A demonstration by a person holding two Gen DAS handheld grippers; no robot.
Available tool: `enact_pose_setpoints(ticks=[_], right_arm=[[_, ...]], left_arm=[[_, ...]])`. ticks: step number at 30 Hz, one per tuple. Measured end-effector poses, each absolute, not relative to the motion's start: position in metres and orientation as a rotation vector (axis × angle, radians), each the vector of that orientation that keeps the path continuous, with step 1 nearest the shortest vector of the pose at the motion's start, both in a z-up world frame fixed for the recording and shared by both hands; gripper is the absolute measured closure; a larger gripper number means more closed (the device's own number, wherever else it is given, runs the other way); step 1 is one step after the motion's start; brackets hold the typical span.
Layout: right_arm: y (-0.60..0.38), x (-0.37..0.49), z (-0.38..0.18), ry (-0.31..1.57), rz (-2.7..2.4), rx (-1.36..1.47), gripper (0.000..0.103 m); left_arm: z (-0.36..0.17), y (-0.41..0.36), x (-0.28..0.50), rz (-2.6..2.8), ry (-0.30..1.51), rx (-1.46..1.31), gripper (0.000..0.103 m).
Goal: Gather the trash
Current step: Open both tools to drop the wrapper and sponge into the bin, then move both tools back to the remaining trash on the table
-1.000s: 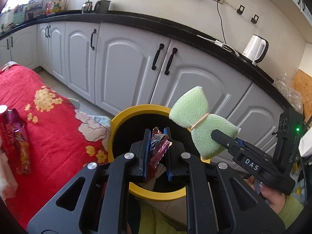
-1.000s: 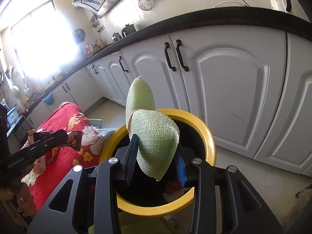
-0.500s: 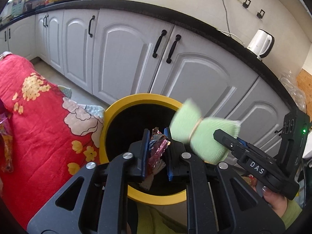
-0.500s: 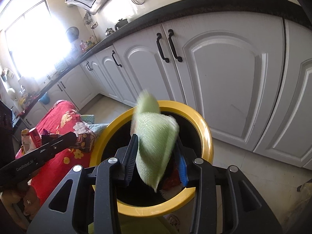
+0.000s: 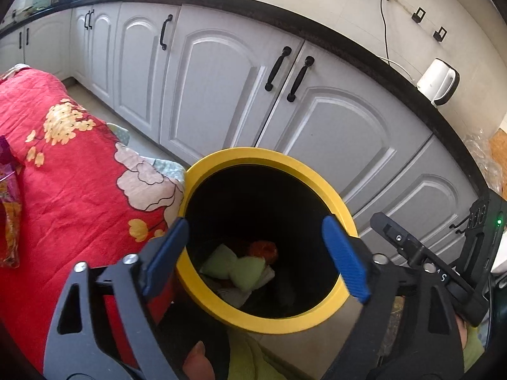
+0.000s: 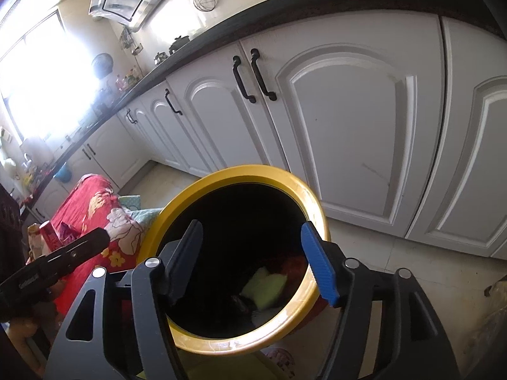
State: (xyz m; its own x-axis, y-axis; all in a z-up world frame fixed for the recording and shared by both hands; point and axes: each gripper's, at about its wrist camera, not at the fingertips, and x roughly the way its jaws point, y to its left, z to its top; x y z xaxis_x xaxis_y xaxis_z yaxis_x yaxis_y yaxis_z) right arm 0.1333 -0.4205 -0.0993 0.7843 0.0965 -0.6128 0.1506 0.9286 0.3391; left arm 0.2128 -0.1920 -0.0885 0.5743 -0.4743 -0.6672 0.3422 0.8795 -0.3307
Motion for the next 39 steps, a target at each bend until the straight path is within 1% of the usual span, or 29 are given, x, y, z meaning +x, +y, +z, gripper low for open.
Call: enact_pose_setpoints(ticks=[1,2,4,11,18,39], right_arm=[[-0.420,0.133,-0.099,0.672,-0.032,0.385,0.038],[-0.420,0.132,-0.099,0.670,-0.033,0.387,0.036],[-0.420,0.132,-0.098,0.667,-0.032,0.389,0.036],[-0.415,0.130,-0.090,0.651,-0.023,0.386,0.032],[-0.399,0.127,-0.080,0.641,0.019,0.362,0.031],[-0.299,0.121,-0.051,0.645,0.248,0.241,0.027]], left_arm=[[-0.088,-0.191,0.212,-0.479,0.830,-0.173,0.015],[-0.087,-0.189,0.211,-0.478,0.829,-0.176,0.013],[-0.085,-0.185,0.210,-0.475,0.826,-0.184,0.011],[-0.075,-0.164,0.209,-0.448,0.810,-0.241,0.011],[-0.060,-0.140,0.204,-0.408,0.773,-0.269,0.011],[-0.022,-0.048,0.173,-0.218,0.631,-0.271,0.011]])
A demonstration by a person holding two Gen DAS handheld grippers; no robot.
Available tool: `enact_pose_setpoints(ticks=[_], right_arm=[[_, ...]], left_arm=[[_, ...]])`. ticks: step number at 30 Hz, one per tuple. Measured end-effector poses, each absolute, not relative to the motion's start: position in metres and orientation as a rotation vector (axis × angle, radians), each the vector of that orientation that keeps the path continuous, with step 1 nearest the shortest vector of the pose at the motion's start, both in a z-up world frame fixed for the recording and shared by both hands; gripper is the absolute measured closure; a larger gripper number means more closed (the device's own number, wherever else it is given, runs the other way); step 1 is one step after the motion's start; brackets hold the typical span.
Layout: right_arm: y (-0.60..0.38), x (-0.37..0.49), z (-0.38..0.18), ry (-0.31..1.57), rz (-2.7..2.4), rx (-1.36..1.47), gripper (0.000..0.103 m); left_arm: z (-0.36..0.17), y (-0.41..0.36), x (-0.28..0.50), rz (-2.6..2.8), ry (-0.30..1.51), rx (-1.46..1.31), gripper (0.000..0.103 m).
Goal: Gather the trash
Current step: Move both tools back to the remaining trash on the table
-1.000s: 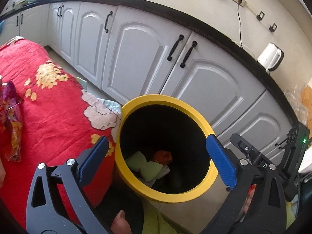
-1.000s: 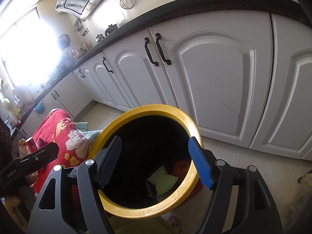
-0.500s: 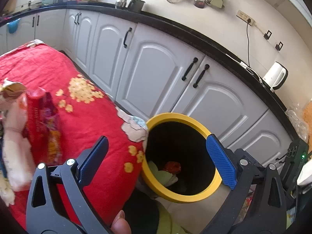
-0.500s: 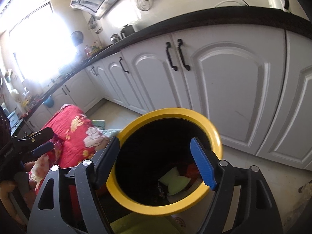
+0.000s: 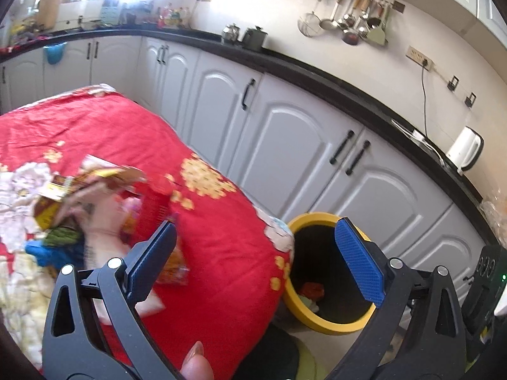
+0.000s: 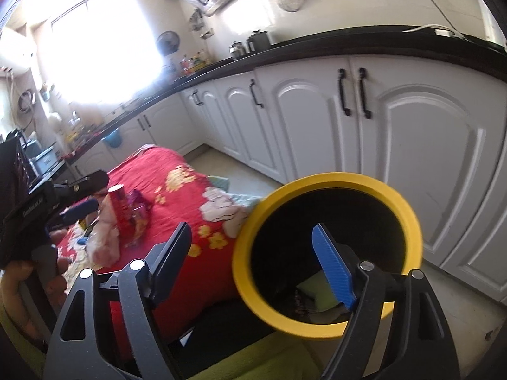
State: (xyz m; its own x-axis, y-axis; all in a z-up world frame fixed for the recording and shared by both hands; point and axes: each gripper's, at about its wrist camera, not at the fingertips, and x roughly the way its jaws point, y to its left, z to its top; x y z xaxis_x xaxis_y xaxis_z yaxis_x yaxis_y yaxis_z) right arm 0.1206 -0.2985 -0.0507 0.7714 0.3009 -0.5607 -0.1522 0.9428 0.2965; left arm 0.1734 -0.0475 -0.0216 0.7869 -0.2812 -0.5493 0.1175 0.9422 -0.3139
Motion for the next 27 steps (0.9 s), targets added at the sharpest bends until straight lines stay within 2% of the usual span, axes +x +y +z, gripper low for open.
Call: enact_pose_setpoints(ticks=[14,27], right_arm=[[-0.228,0.118,-0.046,0.676,0.394,0.186,0.025],[-0.154,0.125,-0.056,0.737,0.564,0.161,0.025]], left_arm=[[-0.012,0.011,0.158,-0.113,0.578,-0.248,0.011],[-0.016,0.045,0.166,-0.058,0.609,-0.130,0.011]])
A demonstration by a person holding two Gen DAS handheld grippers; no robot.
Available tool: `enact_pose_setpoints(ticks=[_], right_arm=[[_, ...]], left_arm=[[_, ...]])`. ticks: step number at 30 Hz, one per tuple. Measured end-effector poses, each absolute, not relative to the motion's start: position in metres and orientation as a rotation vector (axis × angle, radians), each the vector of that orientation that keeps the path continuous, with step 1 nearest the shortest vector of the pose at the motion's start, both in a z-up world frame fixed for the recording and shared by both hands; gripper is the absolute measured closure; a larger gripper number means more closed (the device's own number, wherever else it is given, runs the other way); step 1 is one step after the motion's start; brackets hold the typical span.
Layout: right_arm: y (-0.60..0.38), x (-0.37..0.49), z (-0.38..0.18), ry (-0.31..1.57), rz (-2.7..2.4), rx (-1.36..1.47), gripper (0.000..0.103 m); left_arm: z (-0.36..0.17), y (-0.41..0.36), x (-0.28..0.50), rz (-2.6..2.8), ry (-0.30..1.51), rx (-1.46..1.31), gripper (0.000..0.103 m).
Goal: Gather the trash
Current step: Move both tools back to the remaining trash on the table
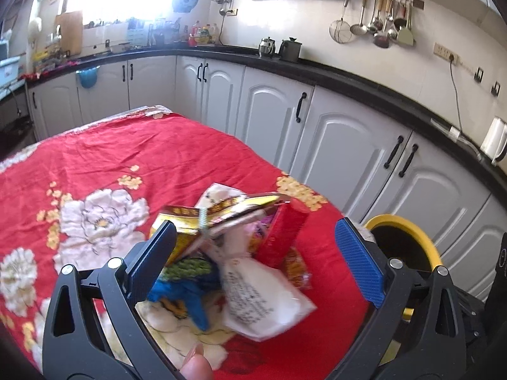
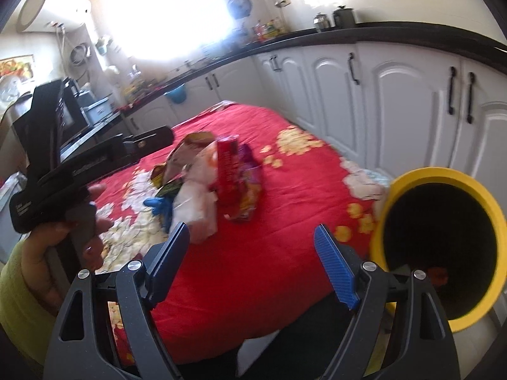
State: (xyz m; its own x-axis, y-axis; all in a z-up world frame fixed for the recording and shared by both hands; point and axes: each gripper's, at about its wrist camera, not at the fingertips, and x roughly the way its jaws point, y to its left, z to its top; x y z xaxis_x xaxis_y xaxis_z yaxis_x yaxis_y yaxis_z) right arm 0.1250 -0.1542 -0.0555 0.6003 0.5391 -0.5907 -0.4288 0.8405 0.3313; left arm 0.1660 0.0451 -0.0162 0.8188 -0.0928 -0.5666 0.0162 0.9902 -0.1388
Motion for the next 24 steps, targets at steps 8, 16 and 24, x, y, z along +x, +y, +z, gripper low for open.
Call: enact_pose_setpoints(ticks=[8,16,24], right_arm=[[-0.116,0.130,-0.068,0.770,0.638,0.144,0.025],[-0.096,0.143,-0.075,0.789,0.680,0.150,0.025],[-0.079,0.156,-0.080,0.816,0.725,0.182,0.031]], left_arm=[[-0.027,0.049,0.185,-0.088,0.658,-0.039,0.024],[-0.036,0.042,0.213,-0.112,0.712,0.032,0.030],[-0.041,0.047,0.231,-0.164,0.760,0.011,0.043]])
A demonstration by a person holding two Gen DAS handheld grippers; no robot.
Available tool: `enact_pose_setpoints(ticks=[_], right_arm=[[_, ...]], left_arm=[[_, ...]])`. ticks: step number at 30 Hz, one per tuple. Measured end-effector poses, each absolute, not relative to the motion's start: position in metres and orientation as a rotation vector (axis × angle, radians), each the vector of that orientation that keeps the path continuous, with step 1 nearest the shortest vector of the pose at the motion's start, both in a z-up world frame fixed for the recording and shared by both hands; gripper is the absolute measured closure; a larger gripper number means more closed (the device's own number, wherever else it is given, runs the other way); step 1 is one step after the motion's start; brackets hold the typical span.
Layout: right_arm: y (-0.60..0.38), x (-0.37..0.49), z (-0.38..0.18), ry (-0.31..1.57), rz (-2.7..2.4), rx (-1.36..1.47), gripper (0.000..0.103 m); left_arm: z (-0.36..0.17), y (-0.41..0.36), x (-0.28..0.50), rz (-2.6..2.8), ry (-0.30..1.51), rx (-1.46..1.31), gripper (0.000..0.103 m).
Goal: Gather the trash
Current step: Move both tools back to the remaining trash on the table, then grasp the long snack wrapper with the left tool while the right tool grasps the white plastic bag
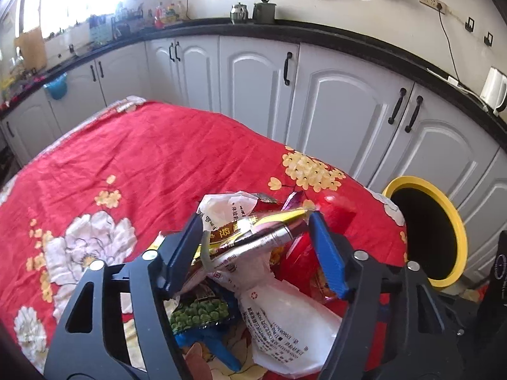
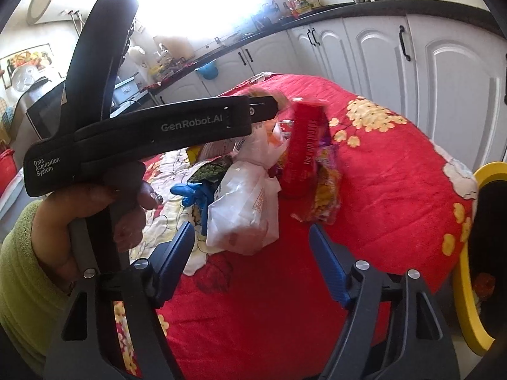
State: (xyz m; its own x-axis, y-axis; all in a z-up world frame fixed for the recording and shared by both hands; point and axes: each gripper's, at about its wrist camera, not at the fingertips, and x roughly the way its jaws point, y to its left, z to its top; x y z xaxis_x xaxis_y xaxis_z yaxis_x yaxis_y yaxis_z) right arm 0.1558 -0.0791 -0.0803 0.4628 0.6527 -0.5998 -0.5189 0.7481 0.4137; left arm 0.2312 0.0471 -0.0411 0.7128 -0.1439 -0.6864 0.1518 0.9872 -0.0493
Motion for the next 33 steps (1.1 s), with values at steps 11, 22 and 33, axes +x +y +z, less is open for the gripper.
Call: enact_pose_setpoints(ticks=[11,22,33], right_arm=[[-0.061,0.166,-0.087,0.841,0.744,0.184,0.069],[-0.068,0.153,-0.078,0.776,0.750,0.136,0.073],[-0.075,0.136,-0.058,0.707,0.779,0.113,0.074]], left_arm=[[-0.046,0.053,0.233,-0.183,0.778,-0.013,0.045],[-0.037,0.058,0.212,-0.176,0.748,-0.037,0.049],[0.004,0.079,0.177,-0.187,0.626,-0.177,0.049]])
